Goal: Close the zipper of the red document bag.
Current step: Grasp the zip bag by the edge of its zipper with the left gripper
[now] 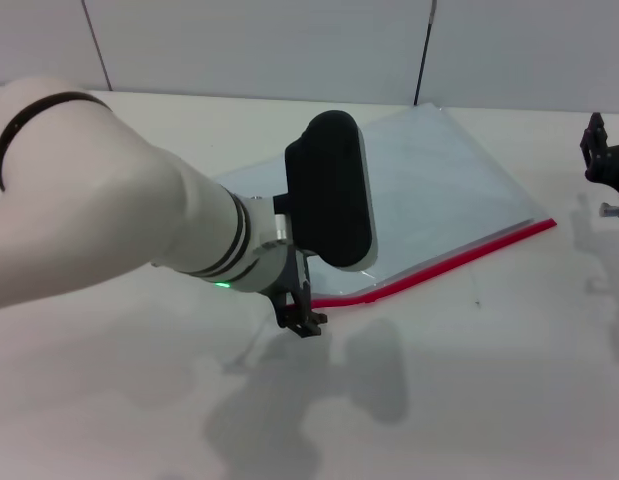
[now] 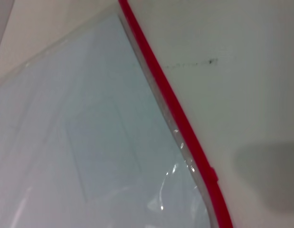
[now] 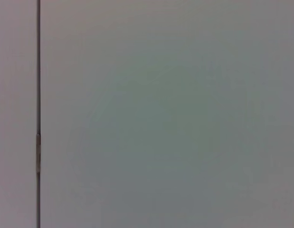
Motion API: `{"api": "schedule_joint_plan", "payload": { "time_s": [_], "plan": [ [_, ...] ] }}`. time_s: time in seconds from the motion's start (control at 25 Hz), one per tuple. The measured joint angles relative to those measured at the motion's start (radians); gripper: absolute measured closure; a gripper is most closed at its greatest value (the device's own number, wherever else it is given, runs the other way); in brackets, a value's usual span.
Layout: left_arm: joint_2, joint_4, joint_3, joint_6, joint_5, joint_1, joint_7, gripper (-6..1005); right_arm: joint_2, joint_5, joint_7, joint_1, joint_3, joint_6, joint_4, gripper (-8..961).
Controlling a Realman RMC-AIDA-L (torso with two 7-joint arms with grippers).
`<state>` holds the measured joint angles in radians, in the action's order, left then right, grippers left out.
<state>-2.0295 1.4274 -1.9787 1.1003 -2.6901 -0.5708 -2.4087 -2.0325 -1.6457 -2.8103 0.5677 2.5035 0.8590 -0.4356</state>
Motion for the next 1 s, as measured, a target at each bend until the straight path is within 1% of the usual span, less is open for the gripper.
{"api": "schedule_joint_plan", "payload": {
  "time_s": [0.32,0.68,1.0],
  "plan": [
    [0.000,-0.084,0.004,-0.017,0.000,-0.041,-0.013,157,0.000,0.000,0.000,0.000,0.000,0.000,0.000,420],
    [0.002,-0.108,0.005,-0.065,0.000,-0.046,-0.011,156,0.000,0.000,0.000,0.001,0.000,-0.002,-0.002,421],
    [0.001,-0.153,0.004,-0.106,-0.028,-0.052,-0.013,157,0.000,0.000,0.000,0.010,0.000,-0.008,-0.003,422]
  ]
}}
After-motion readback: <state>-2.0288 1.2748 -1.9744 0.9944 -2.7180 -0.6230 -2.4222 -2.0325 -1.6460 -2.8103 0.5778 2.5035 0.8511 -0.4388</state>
